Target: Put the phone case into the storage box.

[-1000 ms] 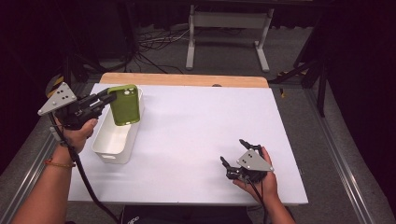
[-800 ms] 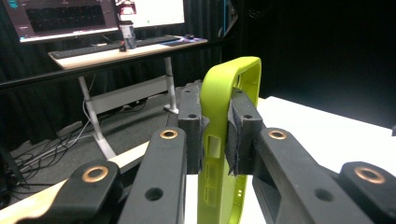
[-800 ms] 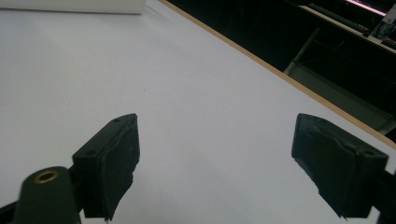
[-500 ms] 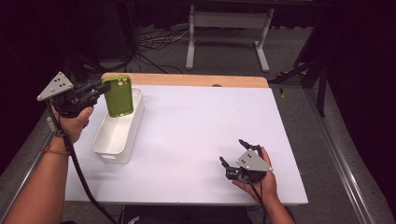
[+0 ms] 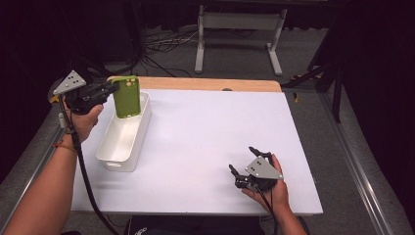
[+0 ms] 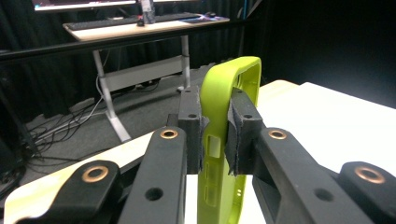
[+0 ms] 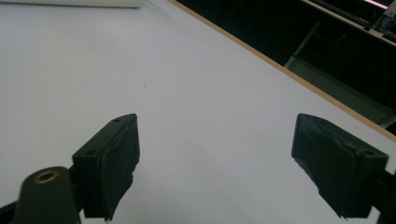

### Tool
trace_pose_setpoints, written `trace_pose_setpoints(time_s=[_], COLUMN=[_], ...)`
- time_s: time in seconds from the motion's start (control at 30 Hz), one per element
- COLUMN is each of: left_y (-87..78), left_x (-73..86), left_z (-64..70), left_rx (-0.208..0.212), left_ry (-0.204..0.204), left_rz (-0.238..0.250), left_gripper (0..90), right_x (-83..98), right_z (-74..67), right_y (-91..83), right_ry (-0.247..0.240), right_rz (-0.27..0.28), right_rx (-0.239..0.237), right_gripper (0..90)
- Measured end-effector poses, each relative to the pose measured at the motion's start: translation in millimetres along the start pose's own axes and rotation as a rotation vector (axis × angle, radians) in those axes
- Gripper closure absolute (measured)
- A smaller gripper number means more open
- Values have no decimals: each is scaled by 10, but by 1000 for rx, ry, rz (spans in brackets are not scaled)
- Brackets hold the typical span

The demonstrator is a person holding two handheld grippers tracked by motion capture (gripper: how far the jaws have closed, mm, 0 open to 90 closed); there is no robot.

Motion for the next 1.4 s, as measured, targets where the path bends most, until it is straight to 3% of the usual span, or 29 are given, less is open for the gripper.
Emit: trace_pose_setpoints(time_s=[0.17,0.27,0.43,0.57,0.97,1.23,1.4], left_y=[103,195,321,400,544,673,708], left_x=[62,100,156,200,449,547,592], left_z=[-30,-38,-56,-69,-209,-215,-238], left_rx=[6,8,17,18,24,30,22], left_ry=[12,33,40,46,8,24,18], left_rz=[-20,-34,-45,-53,-75,-102,-93], left_gripper=[788,788,788,788,787,786,786], right_x=[19,56,66,59,-1,-19,-18], right_z=[-22,-31,-55,-76,-101,-102,-104], right_y=[-5,-26,-85,-91,-55,-53,-65], right_ry=[-8,5,48,37,4,4,-1], right_rz=[-9,-31,-25,-26,-15,-7,-4], right_rx=[3,25,15,23,15,6,1], right_gripper=[164,164,164,164,164,164,164])
Point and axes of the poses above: each handheld gripper's, and its own axes: y roughly forward along the jaws, x roughly out of its underside, z roughly to its right, the point moved 5 cm from there along y, roughly forward along the jaws, and after that the axes turned 13 degrees about y, right-handed, at the moved point
